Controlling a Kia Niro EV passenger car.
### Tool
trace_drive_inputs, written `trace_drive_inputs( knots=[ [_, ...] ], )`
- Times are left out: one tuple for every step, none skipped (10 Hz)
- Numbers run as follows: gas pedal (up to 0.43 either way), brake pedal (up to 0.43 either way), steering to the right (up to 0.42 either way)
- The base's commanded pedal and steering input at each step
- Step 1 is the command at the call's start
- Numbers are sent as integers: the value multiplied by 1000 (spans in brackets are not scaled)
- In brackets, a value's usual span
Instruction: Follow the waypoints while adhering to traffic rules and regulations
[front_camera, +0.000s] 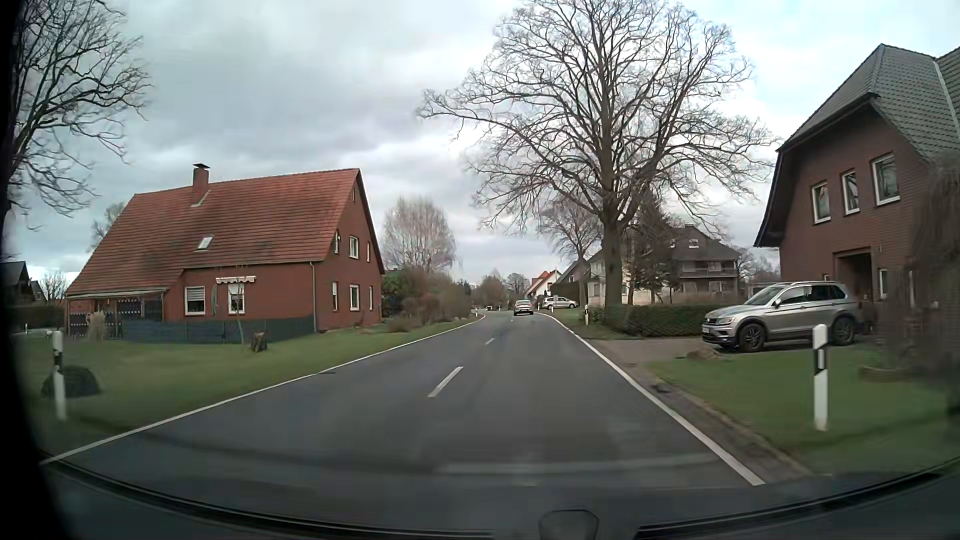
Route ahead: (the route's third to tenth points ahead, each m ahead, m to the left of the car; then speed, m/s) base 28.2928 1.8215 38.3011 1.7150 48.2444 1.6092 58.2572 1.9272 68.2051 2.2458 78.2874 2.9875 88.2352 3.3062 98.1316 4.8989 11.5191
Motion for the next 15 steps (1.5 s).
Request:
trace_drive_inputs(
  knots=[
    [189,0,11],
    [189,0,11],
    [189,0,9],
    [189,0,9],
    [189,0,9],
    [189,0,8],
    [189,0,8],
    [189,0,7],
    [189,0,7],
    [189,0,6],
    [189,0,6],
    [189,0,6],
    [189,0,5],
    [189,0,4],
    [189,0,4]
  ],
)
